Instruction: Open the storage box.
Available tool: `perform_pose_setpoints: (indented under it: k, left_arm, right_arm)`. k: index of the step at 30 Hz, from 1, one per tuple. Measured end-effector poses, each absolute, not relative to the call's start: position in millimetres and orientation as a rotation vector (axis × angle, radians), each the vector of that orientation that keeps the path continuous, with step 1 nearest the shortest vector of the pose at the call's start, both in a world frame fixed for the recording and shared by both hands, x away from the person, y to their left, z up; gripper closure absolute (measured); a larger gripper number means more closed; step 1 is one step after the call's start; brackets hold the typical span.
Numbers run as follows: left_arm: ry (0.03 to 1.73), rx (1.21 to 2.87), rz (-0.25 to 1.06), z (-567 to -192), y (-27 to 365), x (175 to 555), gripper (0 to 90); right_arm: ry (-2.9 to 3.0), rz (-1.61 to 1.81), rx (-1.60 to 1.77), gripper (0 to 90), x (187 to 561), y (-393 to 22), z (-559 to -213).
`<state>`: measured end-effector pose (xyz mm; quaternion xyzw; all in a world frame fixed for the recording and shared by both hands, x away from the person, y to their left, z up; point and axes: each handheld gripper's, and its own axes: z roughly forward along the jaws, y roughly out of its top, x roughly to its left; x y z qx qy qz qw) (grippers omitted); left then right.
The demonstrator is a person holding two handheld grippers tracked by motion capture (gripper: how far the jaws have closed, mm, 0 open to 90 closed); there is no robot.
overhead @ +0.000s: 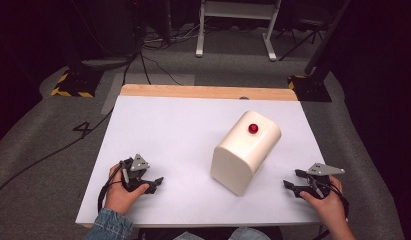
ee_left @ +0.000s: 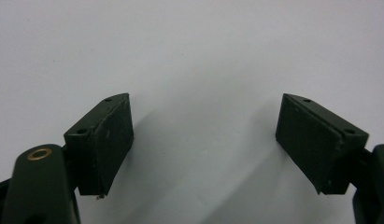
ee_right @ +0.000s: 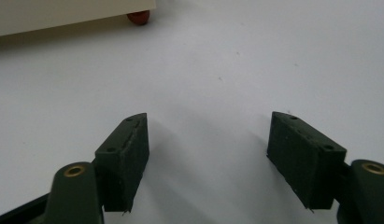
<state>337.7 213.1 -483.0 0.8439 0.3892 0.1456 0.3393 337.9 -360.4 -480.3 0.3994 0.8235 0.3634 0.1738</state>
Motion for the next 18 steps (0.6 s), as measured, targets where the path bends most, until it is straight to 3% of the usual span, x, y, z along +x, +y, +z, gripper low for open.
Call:
perform_pose_setpoints:
  k: [10,18]
  left_arm:
    - [1.011,2.197,0.383,-483,213,337,19.3]
    - [1.012,2.199,0.379,-483,213,338,19.3]
  right_arm:
    - [2.347,1.156,0.96,31.7,304,-328,-447]
    - [2.354,1.299,0.677,61.7,266,-266,-428]
